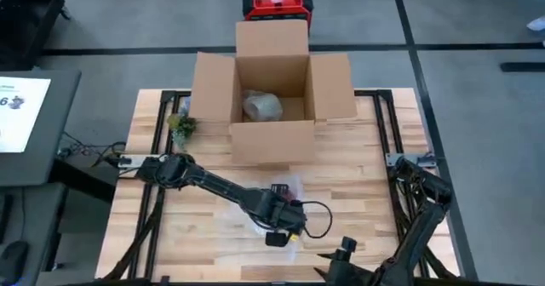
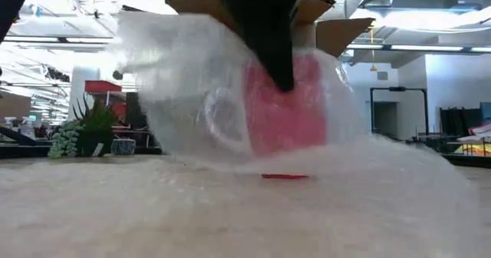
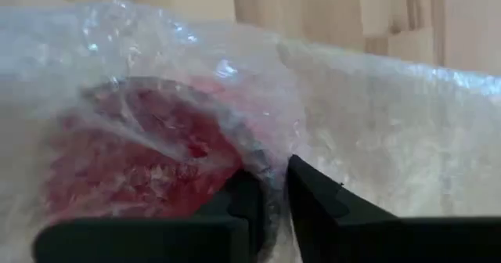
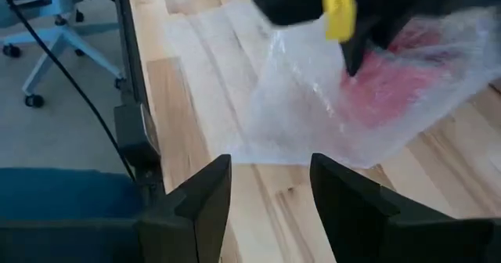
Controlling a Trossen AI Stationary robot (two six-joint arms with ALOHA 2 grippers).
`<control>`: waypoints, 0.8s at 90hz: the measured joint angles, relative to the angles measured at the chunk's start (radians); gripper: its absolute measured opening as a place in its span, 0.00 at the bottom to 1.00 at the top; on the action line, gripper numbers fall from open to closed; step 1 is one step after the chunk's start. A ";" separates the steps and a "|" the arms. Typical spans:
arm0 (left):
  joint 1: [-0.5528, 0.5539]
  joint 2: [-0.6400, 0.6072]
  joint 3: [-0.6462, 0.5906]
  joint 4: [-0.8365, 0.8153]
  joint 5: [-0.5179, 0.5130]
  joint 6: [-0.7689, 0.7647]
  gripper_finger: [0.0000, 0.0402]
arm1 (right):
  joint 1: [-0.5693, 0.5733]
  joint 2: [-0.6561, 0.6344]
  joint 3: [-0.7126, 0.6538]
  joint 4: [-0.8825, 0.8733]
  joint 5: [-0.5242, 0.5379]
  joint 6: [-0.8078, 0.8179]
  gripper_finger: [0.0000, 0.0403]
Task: Wrap mug
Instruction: Pack the red mug with the bubble wrap
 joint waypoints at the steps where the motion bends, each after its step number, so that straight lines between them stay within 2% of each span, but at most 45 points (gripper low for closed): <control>1: 0.000 -0.003 0.002 -0.001 0.002 0.003 0.15 | 0.000 0.000 0.000 0.000 -0.001 0.000 0.41; 21: -0.004 -0.052 0.084 -0.034 0.007 0.008 0.23 | -0.020 0.000 0.020 -0.064 -0.017 0.032 0.41; 37: -0.029 -0.079 0.113 -0.037 0.007 -0.001 0.24 | -0.044 -0.002 0.077 -0.122 -0.029 0.034 0.41; 52: -0.085 -0.091 0.113 -0.107 -0.002 -0.075 0.24 | -0.051 -0.002 0.087 -0.136 -0.030 0.034 0.41; 63: -0.142 -0.095 0.113 -0.227 -0.099 -0.170 0.24 | -0.082 -0.002 0.087 -0.129 -0.072 0.004 0.41; 72: -0.189 -0.094 0.100 -0.391 -0.238 -0.333 0.24 | -0.129 -0.002 0.093 -0.077 -0.112 -0.175 0.41</control>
